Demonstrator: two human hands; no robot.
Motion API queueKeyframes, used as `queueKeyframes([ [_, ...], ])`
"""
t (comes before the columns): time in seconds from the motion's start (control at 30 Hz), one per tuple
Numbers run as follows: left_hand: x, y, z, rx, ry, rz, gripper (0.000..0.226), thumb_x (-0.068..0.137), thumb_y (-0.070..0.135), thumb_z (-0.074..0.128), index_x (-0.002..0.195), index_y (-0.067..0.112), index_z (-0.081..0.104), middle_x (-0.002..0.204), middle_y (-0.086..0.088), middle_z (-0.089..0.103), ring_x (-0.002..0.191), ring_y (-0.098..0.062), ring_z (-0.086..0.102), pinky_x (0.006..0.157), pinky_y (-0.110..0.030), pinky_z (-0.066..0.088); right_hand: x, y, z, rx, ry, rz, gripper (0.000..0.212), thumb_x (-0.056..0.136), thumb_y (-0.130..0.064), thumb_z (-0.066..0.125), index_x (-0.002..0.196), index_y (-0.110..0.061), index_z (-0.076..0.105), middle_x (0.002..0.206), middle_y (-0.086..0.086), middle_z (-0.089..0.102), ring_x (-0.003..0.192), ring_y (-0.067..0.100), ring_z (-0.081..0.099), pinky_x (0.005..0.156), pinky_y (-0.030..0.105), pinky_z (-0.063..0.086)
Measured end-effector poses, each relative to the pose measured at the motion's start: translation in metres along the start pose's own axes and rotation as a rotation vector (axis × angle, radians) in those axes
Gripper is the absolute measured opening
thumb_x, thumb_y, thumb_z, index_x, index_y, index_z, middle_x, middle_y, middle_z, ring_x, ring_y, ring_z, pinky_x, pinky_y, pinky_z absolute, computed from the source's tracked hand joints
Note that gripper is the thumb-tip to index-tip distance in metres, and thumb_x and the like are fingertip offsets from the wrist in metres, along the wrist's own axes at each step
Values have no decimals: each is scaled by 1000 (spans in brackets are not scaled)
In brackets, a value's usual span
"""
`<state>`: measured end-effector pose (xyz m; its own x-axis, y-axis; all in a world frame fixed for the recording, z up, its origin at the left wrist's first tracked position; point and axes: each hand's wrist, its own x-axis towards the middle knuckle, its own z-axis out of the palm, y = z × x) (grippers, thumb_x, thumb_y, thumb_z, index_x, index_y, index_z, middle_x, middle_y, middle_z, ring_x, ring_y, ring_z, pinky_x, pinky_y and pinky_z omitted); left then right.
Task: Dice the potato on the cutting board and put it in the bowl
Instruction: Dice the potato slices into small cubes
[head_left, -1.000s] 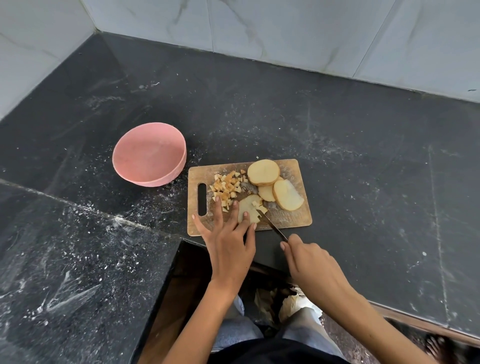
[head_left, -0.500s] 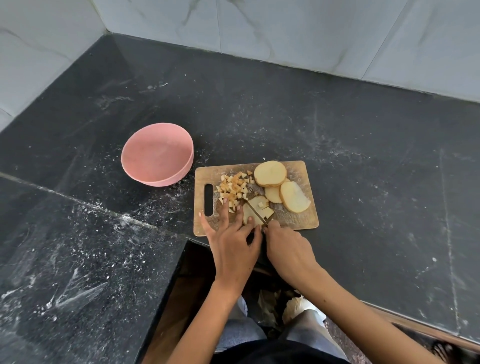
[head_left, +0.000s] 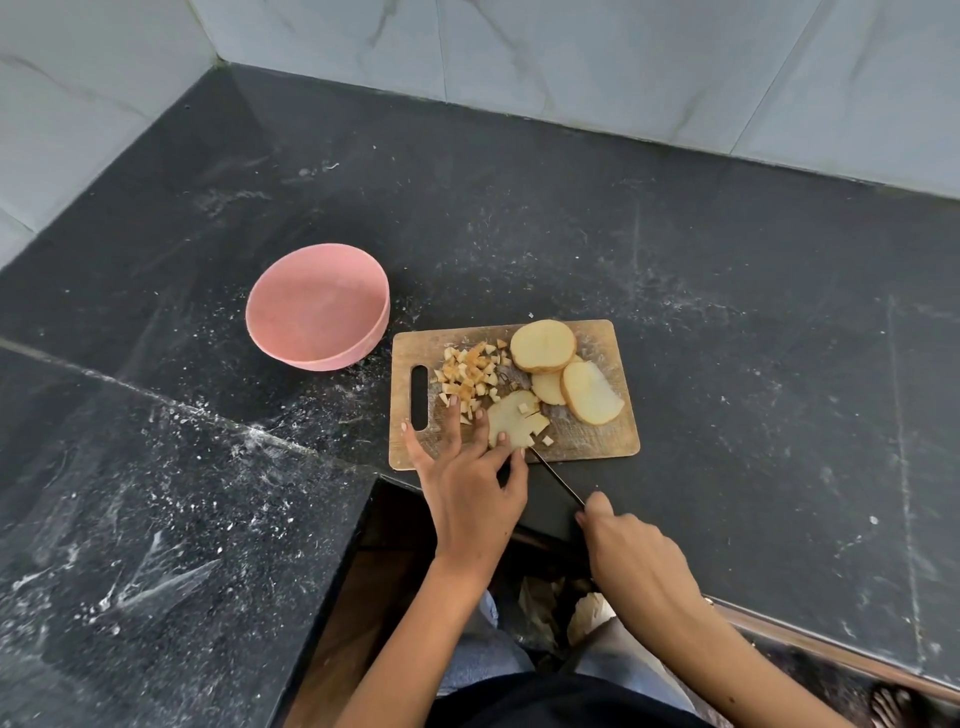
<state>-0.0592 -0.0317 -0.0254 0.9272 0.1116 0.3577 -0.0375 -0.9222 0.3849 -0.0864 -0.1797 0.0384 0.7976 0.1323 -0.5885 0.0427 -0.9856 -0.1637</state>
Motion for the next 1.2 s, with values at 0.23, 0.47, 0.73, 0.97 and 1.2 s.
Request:
queueKeyframes([
  [0.23,-6,-1,2,-16,-12,-16,15,85,29,66,84,22,79,113,-3,71,138,-26,40,114,-62,9,-7,12,-8,136,94,-70,27,103,-38,20,88,-17,29,68,-2,40,73,32,51,62,34,34],
  [0.47,-8,-3,-1,-31,50,-20,14,85,32,67,86,27,79,138,-8,54,143,-30,31,117,-51,-7,15,-5,-12,223,238,-169,23,103,-35,25,89,-18,30,64,-5,34,75,33,56,59,35,32],
  [0.73,-8,-5,-1,-52,85,-33,8,82,28,71,82,28,79,142,-10,51,143,-28,30,116,-53,-6,28,-19,-12,190,230,-144,27,104,-36,22,89,-16,32,87,10,61,82,34,60,60,34,32],
  [0.97,-6,-5,-2,-92,29,-112,13,81,36,65,81,32,78,151,-14,38,148,-24,15,117,-49,-10,34,-29,-14,121,180,-123,33,104,-35,22,106,-9,43,100,14,63,91,36,61,62,35,34],
  [1.2,-4,-2,-4,-105,14,-117,9,81,34,68,78,33,77,155,-13,30,149,-23,8,116,-48,-13,45,-32,-12,44,130,-70,24,105,-24,26,113,-9,42,111,13,62,100,33,62,66,35,37],
])
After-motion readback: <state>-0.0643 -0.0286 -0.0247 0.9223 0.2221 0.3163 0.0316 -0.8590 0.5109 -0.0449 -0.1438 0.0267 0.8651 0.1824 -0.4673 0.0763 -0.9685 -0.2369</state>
